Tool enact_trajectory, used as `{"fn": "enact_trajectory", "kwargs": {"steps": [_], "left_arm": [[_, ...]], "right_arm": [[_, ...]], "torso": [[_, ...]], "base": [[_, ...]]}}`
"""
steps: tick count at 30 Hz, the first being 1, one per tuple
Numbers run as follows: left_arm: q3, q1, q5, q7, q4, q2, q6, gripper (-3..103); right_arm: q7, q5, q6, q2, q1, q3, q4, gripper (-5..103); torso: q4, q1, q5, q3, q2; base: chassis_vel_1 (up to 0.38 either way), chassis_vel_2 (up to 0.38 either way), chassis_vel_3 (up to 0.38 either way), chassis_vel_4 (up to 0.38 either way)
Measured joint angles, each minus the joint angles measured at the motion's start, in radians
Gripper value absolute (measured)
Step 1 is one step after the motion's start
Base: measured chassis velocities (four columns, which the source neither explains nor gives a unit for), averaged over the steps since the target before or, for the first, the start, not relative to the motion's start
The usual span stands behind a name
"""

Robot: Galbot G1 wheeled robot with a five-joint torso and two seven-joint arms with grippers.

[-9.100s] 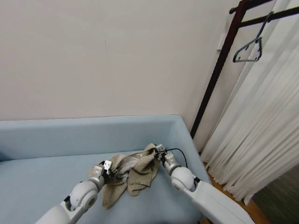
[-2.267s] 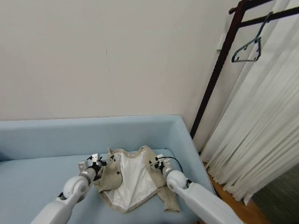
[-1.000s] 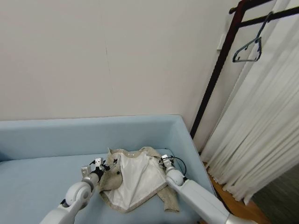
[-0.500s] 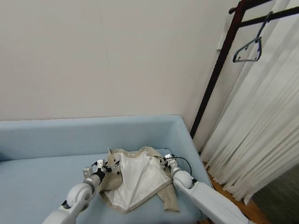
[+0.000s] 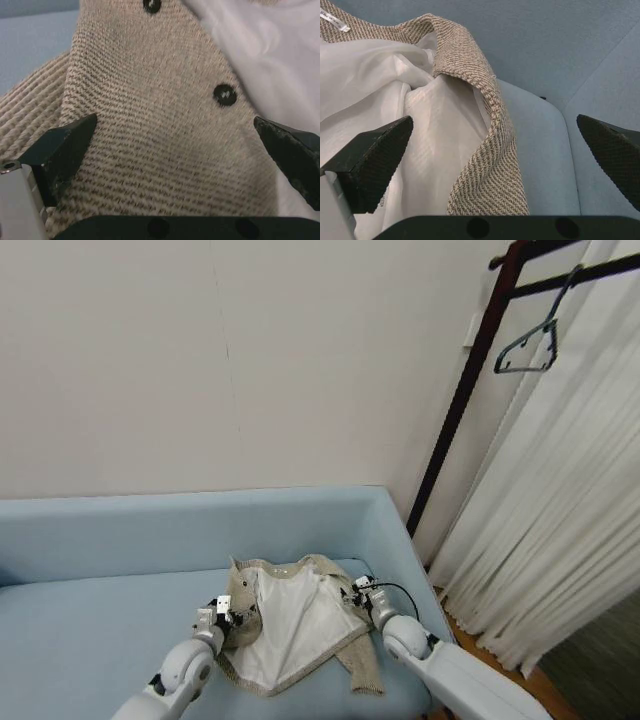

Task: Pick up the clothes from the sofa and hang them on the clothes hanger.

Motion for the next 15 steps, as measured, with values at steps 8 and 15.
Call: {"fn": "enact_trajectory", "kwargs": {"steps": [8,15], "left_arm": [[-0.051,0.072,0.086,0.072,0.005,0.034,-0.012,100],[-0.076,0.085,0.106,0.041,0.037,0.049,-0.016,100]], "right_arm": [[-0.011,-0.011,0.009,0.003,-0.020,0.013,-0.002,100],[-0.022,-0.018,0.014,-0.006,-0.059,0.043,-0.004,100]], "torso": [[0.0000,0.000,-0.0001,0.000,0.000],[-0.0004,0.000,0.0000,0.000,0.000]], "base": [[0.000,0.000,0.000,0.000],[0.000,0.000,0.000,0.000]]}}
